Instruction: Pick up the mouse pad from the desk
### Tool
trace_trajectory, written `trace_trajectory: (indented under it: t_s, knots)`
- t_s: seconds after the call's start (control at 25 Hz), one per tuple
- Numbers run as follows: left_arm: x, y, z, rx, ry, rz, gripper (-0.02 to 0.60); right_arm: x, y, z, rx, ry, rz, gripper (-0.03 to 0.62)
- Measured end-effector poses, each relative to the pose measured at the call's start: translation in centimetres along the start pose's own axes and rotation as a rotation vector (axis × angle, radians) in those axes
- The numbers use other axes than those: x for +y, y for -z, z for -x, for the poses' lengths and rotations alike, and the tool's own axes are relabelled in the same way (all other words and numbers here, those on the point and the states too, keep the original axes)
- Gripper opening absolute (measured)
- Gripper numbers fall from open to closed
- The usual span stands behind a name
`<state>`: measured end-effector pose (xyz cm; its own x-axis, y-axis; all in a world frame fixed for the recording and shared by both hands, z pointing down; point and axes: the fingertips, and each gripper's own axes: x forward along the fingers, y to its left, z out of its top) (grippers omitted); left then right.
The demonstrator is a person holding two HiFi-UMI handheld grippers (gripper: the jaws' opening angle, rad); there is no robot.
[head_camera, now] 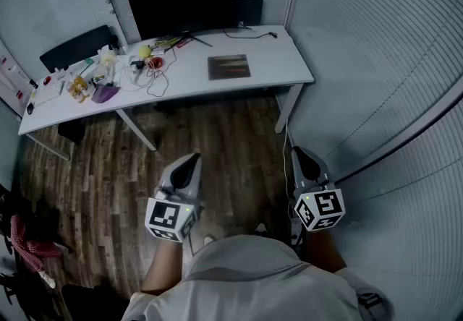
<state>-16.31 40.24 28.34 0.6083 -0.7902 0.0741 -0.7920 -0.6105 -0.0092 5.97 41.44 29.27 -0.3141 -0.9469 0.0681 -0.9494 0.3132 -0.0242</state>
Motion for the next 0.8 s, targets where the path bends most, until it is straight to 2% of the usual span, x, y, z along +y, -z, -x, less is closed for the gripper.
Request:
trace_trajectory:
  t_s: [0.2, 0.4, 0.64, 0.8]
  knots:
    - [-0.9, 0.4, 0.3, 0.001, -0.002, -0.007, 0.002, -0.3, 0.7, 0.5, 0.005, -0.01, -0.025, 0.003]
    - [0.2, 0.4, 0.8, 0.006, -0.035, -0.005, 0.002, 0.2, 0.6, -0.5, 0.009, -0.032, -0.03, 0.003]
    - [0.6, 0.7, 1.2, 0.016, -0.049, -0.003, 0.002, 0.7, 0.4, -1.1, -0.033, -0.08, -0.106, 0.005]
    - [0.2, 0.8, 0.9, 0.024, -0.059, -0.009, 0.002, 0.4, 0.8, -1.4, -0.033, -0.104, -0.113, 0.005]
